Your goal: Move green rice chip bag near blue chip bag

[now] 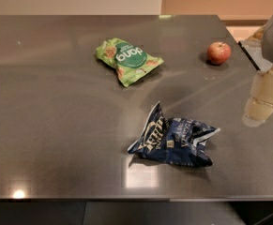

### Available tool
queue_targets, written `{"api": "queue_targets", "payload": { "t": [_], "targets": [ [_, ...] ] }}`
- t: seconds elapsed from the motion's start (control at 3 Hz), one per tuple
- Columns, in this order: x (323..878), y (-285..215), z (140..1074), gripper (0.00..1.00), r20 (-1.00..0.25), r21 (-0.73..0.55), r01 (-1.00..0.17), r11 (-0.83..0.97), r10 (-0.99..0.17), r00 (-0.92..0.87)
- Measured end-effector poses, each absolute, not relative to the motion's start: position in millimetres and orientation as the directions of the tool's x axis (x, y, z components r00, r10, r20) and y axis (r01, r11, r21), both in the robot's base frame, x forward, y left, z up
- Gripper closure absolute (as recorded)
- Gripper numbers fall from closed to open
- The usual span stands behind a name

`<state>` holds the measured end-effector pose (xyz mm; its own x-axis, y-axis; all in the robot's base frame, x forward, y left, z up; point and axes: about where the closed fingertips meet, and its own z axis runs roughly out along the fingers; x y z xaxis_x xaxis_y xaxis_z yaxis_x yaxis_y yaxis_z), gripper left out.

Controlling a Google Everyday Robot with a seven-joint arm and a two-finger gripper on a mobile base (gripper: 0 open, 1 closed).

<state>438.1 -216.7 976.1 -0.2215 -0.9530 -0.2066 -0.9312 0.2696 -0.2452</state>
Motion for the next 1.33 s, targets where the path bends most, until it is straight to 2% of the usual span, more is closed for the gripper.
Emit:
{"api": "queue_targets", "payload": {
  "t": [0.67, 1.33],
  "targets": [
    [443, -214, 976, 0.0, -0.211, -0.25, -0.933, 0.258, -0.955, -0.207],
    [499, -177, 981, 0.0, -0.307, -0.226, -0.955, 0.19, -0.945, -0.115]
  ]
}}
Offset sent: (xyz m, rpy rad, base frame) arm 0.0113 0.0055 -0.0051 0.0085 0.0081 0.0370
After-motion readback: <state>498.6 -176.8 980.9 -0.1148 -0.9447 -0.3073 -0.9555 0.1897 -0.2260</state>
